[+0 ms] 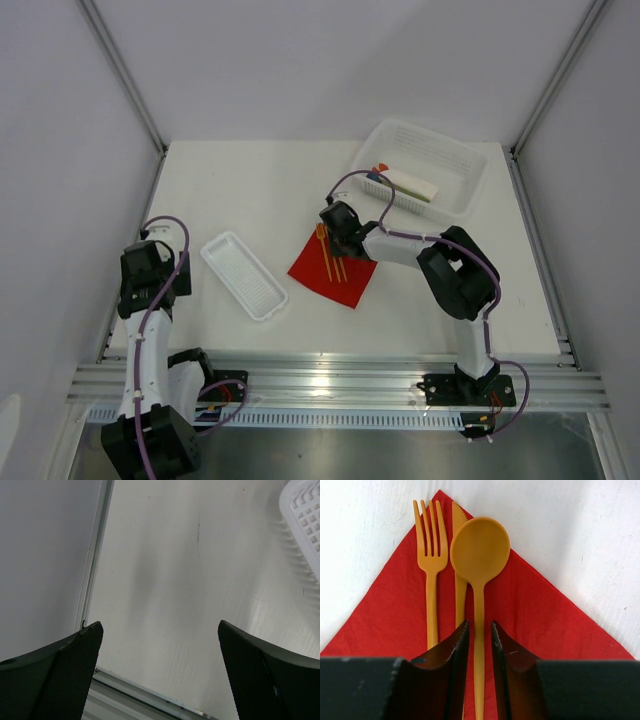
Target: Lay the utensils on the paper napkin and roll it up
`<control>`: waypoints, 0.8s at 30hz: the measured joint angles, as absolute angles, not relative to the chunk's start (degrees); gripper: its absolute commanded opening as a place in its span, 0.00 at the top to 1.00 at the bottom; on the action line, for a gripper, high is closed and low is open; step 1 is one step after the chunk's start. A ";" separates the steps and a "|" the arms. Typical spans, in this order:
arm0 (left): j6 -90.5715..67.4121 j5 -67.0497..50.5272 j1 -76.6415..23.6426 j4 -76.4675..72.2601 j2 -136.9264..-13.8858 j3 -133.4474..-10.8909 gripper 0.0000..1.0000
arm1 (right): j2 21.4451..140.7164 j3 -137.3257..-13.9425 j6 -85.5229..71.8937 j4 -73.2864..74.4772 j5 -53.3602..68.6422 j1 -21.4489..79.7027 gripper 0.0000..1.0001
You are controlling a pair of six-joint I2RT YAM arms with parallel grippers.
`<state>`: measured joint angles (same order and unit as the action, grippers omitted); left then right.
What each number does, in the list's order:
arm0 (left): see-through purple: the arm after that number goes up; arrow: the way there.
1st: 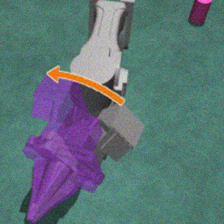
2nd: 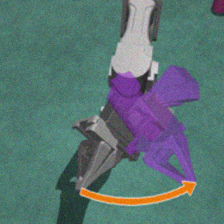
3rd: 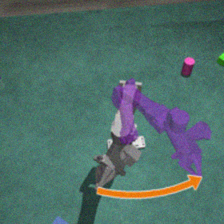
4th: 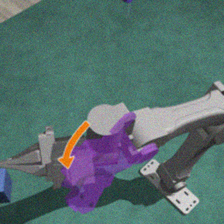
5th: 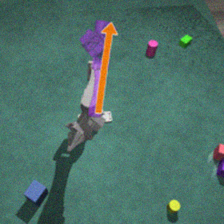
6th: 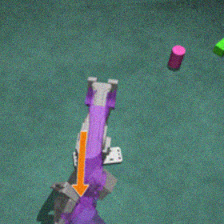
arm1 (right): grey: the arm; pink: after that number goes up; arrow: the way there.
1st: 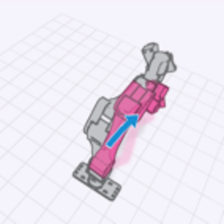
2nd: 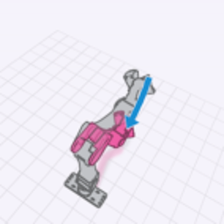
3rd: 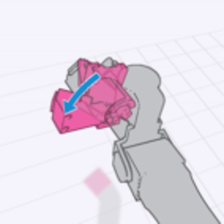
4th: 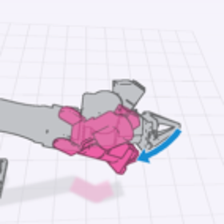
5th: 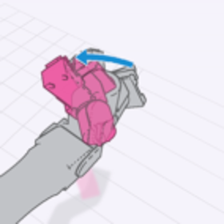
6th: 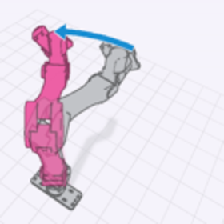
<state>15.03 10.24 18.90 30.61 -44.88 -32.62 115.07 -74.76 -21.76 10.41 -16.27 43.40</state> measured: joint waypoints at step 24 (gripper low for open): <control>15.03 10.04 18.90 30.63 -44.88 -32.62 0.01 | 112.07 -77.23 -20.95 15.75 -19.55 47.44 0.36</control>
<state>15.03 10.04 18.90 30.63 -44.88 -32.62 112.07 -77.23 -20.95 15.75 -19.55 47.44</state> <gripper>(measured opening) 0.994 0.647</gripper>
